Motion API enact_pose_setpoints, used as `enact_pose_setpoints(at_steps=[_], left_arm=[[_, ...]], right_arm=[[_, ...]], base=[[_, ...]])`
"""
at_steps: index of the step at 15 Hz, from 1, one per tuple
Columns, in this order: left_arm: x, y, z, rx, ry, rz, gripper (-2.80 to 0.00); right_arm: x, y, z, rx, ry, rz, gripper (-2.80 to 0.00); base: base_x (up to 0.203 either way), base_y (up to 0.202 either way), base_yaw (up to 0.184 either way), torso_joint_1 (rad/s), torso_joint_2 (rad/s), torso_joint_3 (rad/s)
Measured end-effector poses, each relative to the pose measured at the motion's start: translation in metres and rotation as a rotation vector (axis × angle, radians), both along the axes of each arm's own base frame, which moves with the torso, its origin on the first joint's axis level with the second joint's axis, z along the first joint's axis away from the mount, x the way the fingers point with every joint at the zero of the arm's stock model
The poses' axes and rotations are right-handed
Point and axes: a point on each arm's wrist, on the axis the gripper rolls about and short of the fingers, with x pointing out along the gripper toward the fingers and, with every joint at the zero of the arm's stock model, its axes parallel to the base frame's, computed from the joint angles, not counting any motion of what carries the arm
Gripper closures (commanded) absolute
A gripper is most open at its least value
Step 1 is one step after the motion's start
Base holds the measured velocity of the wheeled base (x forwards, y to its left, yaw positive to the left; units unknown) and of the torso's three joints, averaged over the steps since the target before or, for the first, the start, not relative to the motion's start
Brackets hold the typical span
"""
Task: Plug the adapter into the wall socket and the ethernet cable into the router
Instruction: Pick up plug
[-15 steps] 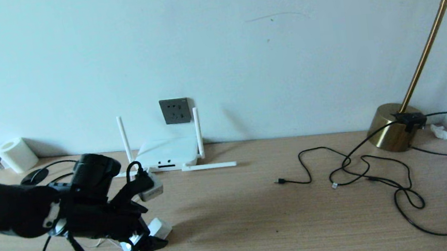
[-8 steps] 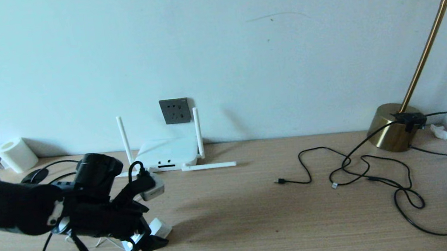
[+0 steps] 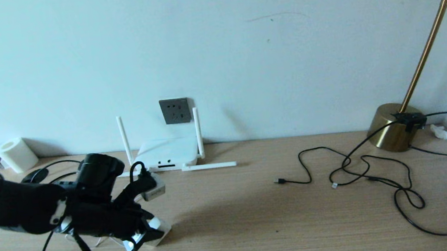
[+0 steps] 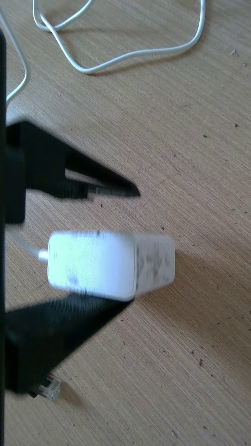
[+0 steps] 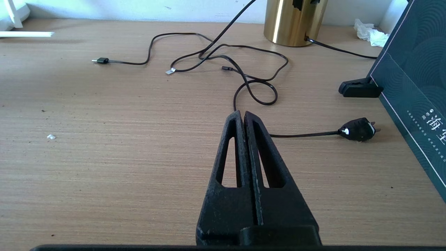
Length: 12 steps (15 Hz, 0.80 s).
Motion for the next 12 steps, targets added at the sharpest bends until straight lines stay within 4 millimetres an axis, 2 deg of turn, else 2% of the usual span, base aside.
enact_pose_setpoints(at_steps=[5, 8, 12], left_arm=[[-0.003, -0.002, 0.003, -0.040, 0.001, -0.020, 0.00], [-0.014, -0.005, 0.022, -0.167, -0.009, -0.005, 0.00], [-0.022, -0.012, 0.056, -0.418, 0.013, 0.167, 0.00]], right_arm=[[0.000, 0.000, 0.000, 0.000, 0.000, 0.000, 0.00], [0.000, 0.000, 0.000, 0.000, 0.000, 0.000, 0.00], [0.000, 0.000, 0.000, 0.000, 0.000, 0.000, 0.00]], base=[[0.000, 0.000, 0.000, 0.000, 0.00, 0.000], [0.000, 0.000, 0.000, 0.000, 0.00, 0.000], [0.000, 0.000, 0.000, 0.000, 0.00, 0.000]])
